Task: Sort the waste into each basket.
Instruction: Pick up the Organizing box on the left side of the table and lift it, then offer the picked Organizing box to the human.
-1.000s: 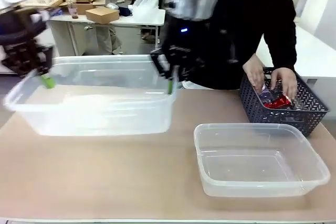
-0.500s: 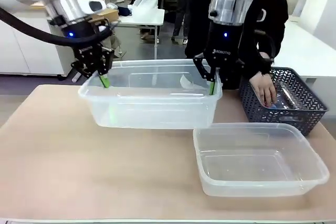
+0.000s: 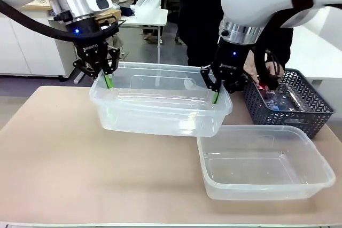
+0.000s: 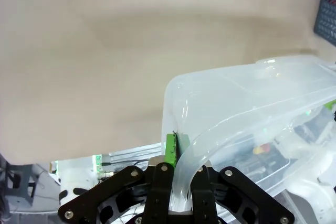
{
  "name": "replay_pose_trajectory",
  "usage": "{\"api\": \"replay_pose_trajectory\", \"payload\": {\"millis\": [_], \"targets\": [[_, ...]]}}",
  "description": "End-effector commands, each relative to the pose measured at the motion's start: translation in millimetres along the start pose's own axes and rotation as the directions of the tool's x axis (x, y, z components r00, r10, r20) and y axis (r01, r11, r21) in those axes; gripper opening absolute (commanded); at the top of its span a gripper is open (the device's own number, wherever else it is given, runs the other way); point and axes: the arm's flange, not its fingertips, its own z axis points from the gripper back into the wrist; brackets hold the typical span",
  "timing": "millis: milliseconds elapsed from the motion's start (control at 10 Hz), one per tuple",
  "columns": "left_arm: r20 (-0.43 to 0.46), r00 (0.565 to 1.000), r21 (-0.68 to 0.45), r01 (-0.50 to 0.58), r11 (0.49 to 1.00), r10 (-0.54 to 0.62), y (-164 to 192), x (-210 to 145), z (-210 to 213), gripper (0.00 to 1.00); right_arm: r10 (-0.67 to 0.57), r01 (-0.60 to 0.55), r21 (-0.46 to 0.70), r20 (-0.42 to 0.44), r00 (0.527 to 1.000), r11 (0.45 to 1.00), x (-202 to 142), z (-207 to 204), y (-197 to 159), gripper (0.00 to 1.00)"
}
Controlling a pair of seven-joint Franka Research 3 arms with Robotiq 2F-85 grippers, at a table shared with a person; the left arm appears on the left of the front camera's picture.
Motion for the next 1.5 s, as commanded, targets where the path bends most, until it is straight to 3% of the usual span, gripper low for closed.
{"api": "replay_pose_trajectory", "payload": {"millis": [0,200,400,500,1400], "targets": [[0.065,0.994,0.029,-0.09,0.995,0.088,3,-29,-6,0.05,-0.006,0.006,-0.034,0.011,1.0,0.999,22,-21,-17,0.03],[0.068,0.993,0.062,-0.097,0.993,0.093,3,-21,-26,0.05,-0.02,0.02,-0.025,-0.01,1.0,0.999,17,-15,-16,0.03],[-0.001,0.995,0.064,-0.103,0.993,0.103,6,-11,-33,0.05,-0.037,0.036,-0.023,-0.014,0.999,0.999,8,-11,-19,0.03],[0.057,0.997,0.058,-0.059,0.997,0.056,1,-16,-33,0.05,0.031,-0.032,-0.008,-0.028,0.999,0.999,8,-15,-2,0.03],[0.057,0.997,0.058,-0.059,0.997,0.056,1,-16,-33,0.05,0.031,-0.032,-0.008,-0.028,0.999,0.999,8,-15,-2,0.03]]}}
